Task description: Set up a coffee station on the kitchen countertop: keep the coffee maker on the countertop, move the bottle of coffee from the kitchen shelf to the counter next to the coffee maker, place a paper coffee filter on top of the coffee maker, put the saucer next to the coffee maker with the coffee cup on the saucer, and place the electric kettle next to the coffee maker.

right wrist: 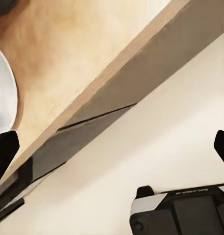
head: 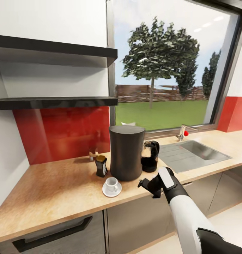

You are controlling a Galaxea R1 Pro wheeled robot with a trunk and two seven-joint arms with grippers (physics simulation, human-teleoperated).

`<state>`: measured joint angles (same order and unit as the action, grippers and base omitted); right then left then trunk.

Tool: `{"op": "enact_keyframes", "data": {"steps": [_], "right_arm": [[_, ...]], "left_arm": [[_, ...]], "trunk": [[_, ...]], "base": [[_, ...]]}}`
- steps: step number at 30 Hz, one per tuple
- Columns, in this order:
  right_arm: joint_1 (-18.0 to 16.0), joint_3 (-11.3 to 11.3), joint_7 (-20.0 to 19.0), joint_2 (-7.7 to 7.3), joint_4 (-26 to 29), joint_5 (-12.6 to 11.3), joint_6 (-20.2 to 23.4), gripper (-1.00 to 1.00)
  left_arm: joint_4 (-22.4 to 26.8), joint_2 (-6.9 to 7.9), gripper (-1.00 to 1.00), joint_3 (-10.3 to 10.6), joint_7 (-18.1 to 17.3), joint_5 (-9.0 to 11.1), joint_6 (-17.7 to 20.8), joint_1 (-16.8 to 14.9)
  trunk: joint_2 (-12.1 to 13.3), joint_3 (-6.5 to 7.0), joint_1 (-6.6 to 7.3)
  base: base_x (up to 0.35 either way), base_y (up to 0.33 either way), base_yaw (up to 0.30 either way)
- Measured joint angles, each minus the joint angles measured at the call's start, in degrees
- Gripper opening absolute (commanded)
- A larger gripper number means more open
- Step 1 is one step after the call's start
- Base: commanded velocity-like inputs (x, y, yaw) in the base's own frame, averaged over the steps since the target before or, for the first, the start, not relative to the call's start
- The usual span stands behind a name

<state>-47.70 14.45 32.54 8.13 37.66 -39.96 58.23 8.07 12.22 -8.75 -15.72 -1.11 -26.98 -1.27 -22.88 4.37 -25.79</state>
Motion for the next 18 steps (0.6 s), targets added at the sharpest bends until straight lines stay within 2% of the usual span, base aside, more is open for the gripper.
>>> {"op": "enact_keyframes", "data": {"steps": [6,13,18], "right_arm": [[0.0,-0.02,0.0,-0.02,0.0,-0.03,-0.01,1.0],[0.01,-0.01,0.0,-0.02,-0.04,-0.03,-0.01,1.0],[0.0,-0.02,-0.04,-0.23,-0.59,0.06,-0.01,1.0]], "left_arm": [[0.0,0.0,1.0,0.0,0.01,0.0,0.0,-0.01],[0.04,0.0,1.0,0.0,0.0,-0.01,-0.01,-0.03],[0.06,0.0,1.0,0.0,0.01,-0.02,-0.01,-0.03]], "trunk": [[-0.01,0.51,0.02],[0.0,1.09,0.03],[0.0,1.22,0.03]], "base": [[-0.185,-0.079,-0.126],[-0.023,-0.008,-0.128],[-0.002,-0.001,-0.037]]}}
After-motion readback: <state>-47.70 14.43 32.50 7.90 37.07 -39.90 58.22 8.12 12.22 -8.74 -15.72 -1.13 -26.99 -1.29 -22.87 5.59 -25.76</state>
